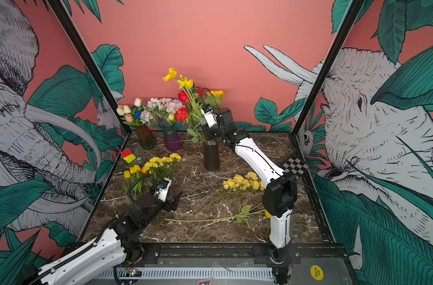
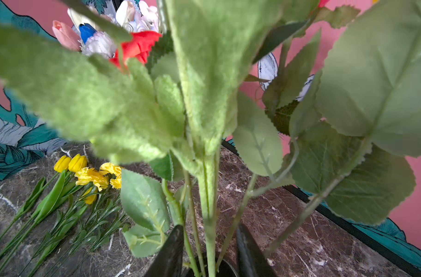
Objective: Pick out yellow flowers from the vase
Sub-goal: Pick up the flower from the vase.
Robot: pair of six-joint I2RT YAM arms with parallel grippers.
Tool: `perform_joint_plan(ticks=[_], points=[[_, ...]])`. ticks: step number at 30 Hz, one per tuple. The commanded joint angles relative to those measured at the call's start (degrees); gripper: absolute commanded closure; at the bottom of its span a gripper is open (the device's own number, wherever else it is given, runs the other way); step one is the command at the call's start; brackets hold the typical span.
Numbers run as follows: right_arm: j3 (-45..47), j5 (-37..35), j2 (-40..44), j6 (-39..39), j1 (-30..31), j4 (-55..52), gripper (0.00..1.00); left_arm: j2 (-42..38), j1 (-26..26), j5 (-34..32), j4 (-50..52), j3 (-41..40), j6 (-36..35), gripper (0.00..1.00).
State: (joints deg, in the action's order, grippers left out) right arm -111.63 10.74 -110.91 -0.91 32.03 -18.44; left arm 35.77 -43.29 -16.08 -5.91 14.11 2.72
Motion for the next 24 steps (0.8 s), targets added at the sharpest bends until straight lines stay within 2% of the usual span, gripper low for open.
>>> perform_joint_plan(ticks=[1,11,24], points=[[-3.94,0.40,-1.59,-0.77,-0.27,-0.01,0.69,-0.23,0.34,-0.29,-1.72,-0.65,-0.44,0.05],[-7.80,1.28,-5.20,-0.85,-0.38,-0.60,0.83,2.05,0.33,0.07,-2.69,-0.31,-0.69,0.05],[-8.07,1.86,-4.70,-1.03,-0.35,-0.13,0.92,3.07,0.39,-0.01,-3.49,-0.53,-0.57,0.05]])
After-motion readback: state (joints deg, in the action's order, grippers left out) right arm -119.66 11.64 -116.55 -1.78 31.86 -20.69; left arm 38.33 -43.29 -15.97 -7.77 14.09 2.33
